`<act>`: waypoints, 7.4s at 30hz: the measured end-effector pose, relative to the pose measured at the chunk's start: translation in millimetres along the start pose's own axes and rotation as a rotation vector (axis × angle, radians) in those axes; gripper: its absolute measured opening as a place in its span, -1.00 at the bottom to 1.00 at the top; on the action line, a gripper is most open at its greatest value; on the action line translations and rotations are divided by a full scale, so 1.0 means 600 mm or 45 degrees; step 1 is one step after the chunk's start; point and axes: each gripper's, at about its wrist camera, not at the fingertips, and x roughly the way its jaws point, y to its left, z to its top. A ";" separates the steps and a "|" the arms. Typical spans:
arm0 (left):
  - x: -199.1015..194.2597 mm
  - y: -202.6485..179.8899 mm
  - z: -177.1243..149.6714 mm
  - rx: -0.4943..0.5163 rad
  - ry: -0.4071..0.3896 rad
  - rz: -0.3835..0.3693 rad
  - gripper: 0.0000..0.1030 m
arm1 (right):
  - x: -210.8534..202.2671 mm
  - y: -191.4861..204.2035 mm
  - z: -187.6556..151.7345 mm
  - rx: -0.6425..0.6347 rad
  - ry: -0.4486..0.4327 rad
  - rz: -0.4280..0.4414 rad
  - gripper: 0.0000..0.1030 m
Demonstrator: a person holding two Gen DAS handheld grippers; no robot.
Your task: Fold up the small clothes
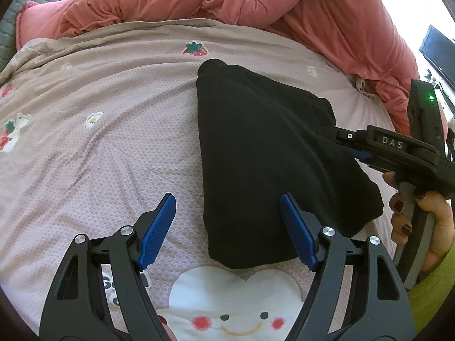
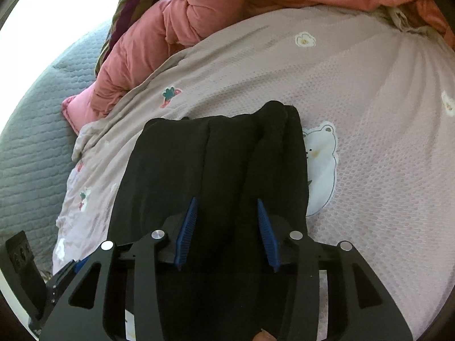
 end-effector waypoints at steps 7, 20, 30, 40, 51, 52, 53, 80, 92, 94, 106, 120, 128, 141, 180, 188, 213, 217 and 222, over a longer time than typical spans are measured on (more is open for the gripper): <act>-0.004 -0.006 -0.002 0.010 -0.008 -0.012 0.31 | -0.019 0.014 0.003 -0.098 -0.080 -0.019 -0.81; -0.005 -0.021 -0.006 0.068 -0.018 -0.028 0.31 | -0.023 0.007 -0.006 -0.237 -0.099 -0.203 -0.85; 0.014 0.003 -0.016 0.001 0.027 -0.075 0.36 | -0.053 -0.017 -0.028 -0.086 -0.149 -0.175 -0.52; 0.014 0.007 -0.023 -0.008 0.031 -0.090 0.36 | -0.109 0.004 -0.096 -0.063 -0.139 0.011 0.12; 0.016 0.005 -0.033 -0.020 0.044 -0.103 0.08 | -0.075 -0.007 -0.122 -0.016 -0.049 0.049 -0.63; 0.016 0.002 -0.032 -0.014 0.045 -0.119 -0.08 | -0.082 -0.001 -0.122 -0.037 -0.061 0.036 -0.65; 0.013 -0.003 -0.032 -0.001 0.043 -0.135 -0.21 | -0.089 0.005 -0.122 -0.063 -0.077 0.024 -0.66; 0.019 0.004 -0.048 0.014 0.073 -0.097 0.19 | -0.092 0.011 -0.156 -0.118 -0.156 -0.317 0.34; 0.007 0.010 -0.048 -0.004 0.060 -0.082 0.34 | -0.115 0.013 -0.156 -0.095 -0.200 -0.344 0.83; 0.004 0.014 -0.049 -0.012 0.056 -0.075 0.40 | -0.121 0.015 -0.156 -0.089 -0.216 -0.343 0.84; -0.042 0.030 -0.052 -0.015 -0.015 -0.015 0.81 | -0.165 0.042 -0.162 -0.106 -0.299 -0.347 0.91; -0.112 0.037 -0.072 0.013 -0.128 0.007 0.81 | -0.237 0.099 -0.196 -0.201 -0.427 -0.329 0.91; -0.154 0.041 -0.091 0.021 -0.209 0.023 0.81 | -0.264 0.119 -0.220 -0.233 -0.481 -0.339 0.91; -0.202 0.038 -0.150 0.061 -0.283 0.041 0.82 | -0.295 0.140 -0.276 -0.277 -0.531 -0.364 0.91; -0.188 0.054 -0.218 0.030 -0.191 0.081 0.82 | -0.234 0.139 -0.372 -0.311 -0.364 -0.375 0.91; -0.192 0.056 -0.218 0.025 -0.193 0.086 0.82 | -0.237 0.136 -0.373 -0.307 -0.363 -0.377 0.91; -0.191 0.056 -0.217 0.024 -0.181 0.092 0.82 | -0.238 0.136 -0.370 -0.315 -0.367 -0.392 0.91; -0.190 0.055 -0.218 0.026 -0.179 0.095 0.82 | -0.239 0.134 -0.370 -0.315 -0.366 -0.396 0.91; -0.189 0.054 -0.218 0.026 -0.178 0.097 0.82 | -0.242 0.135 -0.370 -0.318 -0.367 -0.399 0.91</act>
